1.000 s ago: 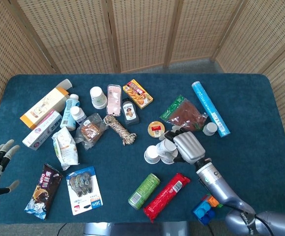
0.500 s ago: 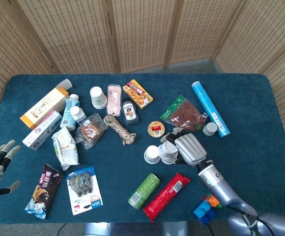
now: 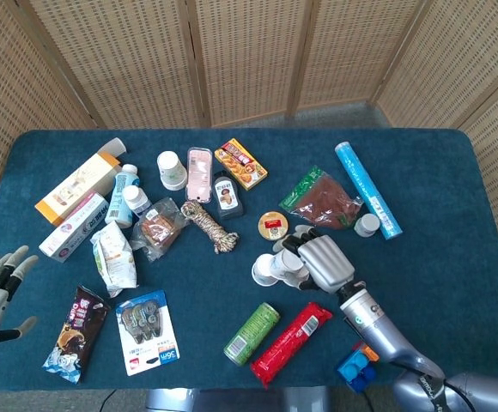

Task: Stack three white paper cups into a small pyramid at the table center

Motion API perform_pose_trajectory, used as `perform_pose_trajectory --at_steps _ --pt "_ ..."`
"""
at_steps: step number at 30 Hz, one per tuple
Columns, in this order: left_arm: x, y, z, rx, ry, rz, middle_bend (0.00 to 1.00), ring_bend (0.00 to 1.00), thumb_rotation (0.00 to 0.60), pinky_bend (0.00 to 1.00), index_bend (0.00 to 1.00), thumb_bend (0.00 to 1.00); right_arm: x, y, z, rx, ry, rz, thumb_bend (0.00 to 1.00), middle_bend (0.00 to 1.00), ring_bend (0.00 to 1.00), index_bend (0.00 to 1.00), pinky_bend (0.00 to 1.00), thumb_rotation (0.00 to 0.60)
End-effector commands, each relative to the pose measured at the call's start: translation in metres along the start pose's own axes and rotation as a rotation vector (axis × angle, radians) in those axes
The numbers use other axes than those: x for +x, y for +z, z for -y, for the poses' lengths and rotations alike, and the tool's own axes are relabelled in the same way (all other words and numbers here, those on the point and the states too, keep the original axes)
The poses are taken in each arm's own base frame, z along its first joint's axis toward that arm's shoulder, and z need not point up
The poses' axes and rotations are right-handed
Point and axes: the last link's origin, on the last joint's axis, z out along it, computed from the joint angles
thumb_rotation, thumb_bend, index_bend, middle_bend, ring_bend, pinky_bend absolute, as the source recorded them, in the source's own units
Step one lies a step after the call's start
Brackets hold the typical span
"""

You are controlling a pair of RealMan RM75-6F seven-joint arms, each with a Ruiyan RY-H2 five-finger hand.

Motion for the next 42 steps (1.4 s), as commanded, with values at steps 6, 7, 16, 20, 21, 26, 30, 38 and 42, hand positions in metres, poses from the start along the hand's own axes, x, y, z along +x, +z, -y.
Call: perform_pose_trajectory --at_steps 6,7,16,20,21,26,30,38,42 --pt "0.001 0.000 0.001 0.005 -0.002 -0.003 0.00 0.00 0.600 0.00 0.07 0.28 -0.001 0.003 0.002 -0.001 -0.001 0.003 0.36 0.41 0.32 0.33 0.22 0.600" --pt "0.001 0.000 0.001 0.006 -0.003 -0.004 0.00 0.00 0.600 0.00 0.07 0.28 -0.002 0.003 0.001 -0.001 -0.003 0.005 0.36 0.41 0.32 0.33 0.22 0.600" --pt "0.001 0.000 0.001 0.005 -0.001 -0.003 0.00 0.00 0.600 0.00 0.07 0.28 -0.002 0.001 -0.001 0.010 -0.001 0.008 0.24 0.38 0.31 0.18 0.22 0.600" --pt "0.000 0.000 0.001 0.004 0.002 0.000 0.00 0.00 0.600 0.00 0.07 0.28 -0.001 0.000 -0.003 0.011 0.003 0.005 0.22 0.37 0.31 0.16 0.22 0.600" --pt "0.000 0.000 0.001 0.003 0.002 0.000 0.00 0.00 0.600 0.00 0.07 0.28 0.000 0.000 -0.003 0.011 0.003 0.004 0.22 0.37 0.31 0.16 0.22 0.600" --pt "-0.001 0.000 0.001 0.005 0.002 0.001 0.00 0.00 0.600 0.00 0.07 0.28 0.002 0.000 -0.004 0.011 0.001 0.001 0.22 0.37 0.31 0.16 0.22 0.600" --pt "0.000 0.000 0.001 0.004 0.002 -0.001 0.00 0.00 0.600 0.00 0.07 0.28 0.006 -0.002 -0.006 0.006 0.010 -0.009 0.22 0.36 0.31 0.16 0.22 0.600" --pt "0.000 -0.001 0.001 0.004 0.000 -0.001 0.00 0.00 0.600 0.00 0.07 0.28 0.017 -0.010 -0.011 0.001 0.015 -0.026 0.22 0.34 0.29 0.15 0.22 0.600" --pt "0.000 -0.001 0.001 0.005 -0.002 0.002 0.00 0.00 0.600 0.00 0.07 0.28 0.025 -0.019 -0.013 0.000 0.028 -0.051 0.22 0.33 0.29 0.14 0.22 0.600"
